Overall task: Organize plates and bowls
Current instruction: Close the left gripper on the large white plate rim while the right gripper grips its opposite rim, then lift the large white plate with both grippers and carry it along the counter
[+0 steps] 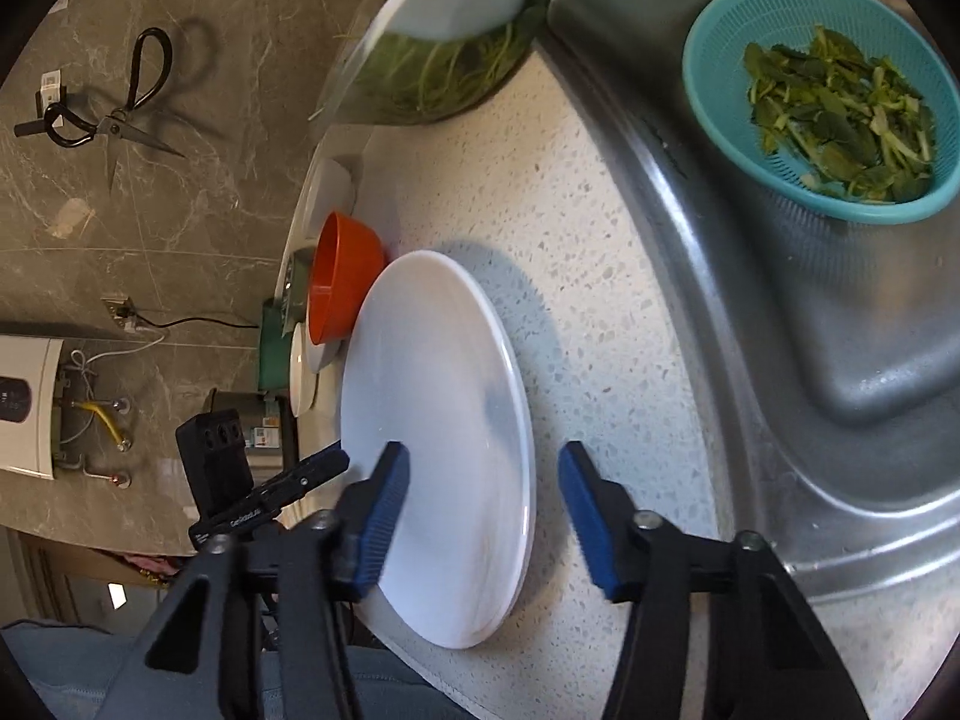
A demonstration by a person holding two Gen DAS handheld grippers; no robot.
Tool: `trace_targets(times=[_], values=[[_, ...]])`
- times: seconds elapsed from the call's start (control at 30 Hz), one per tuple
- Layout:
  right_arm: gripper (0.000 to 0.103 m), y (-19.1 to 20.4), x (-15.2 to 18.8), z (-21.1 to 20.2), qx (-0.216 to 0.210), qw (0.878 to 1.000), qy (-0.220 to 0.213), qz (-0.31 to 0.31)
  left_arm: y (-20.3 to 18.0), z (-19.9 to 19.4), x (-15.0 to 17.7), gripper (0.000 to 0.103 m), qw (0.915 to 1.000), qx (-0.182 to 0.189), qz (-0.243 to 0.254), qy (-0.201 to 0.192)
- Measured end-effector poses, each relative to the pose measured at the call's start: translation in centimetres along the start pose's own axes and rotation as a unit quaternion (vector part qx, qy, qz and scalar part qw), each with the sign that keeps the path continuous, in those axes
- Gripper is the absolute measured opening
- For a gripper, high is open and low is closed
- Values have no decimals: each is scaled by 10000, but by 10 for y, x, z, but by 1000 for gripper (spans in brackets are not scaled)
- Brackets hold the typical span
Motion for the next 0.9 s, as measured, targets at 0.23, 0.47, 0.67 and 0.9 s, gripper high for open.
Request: trace_targets(times=[0.23,0.47,0.67,0.9], values=[[40,-10,-6,1,-205,9997,88,18,4,-1,-5,52,9993,247,-9,294],[28,-10,-8,9,-296,9982,508,-133,11,-1,-3,20,9974,341,85,627],[17,-19,-5,11,-503,9963,701,-25,6,6,-4,19,9938,622,36,922],[15,-29,-7,7,-573,9956,649,352,6,12,-15,19,9912,820,-122,1036]])
Point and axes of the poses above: each gripper's, at about its wrist camera, not at the fingertips, and z roughly the way its jaws point, y to its left, x to its underside, the point moved 1 cm from there along z, roughly the way its jaws point, and after that the axes turned 11 degrees about -z, right-handed, at the moved point
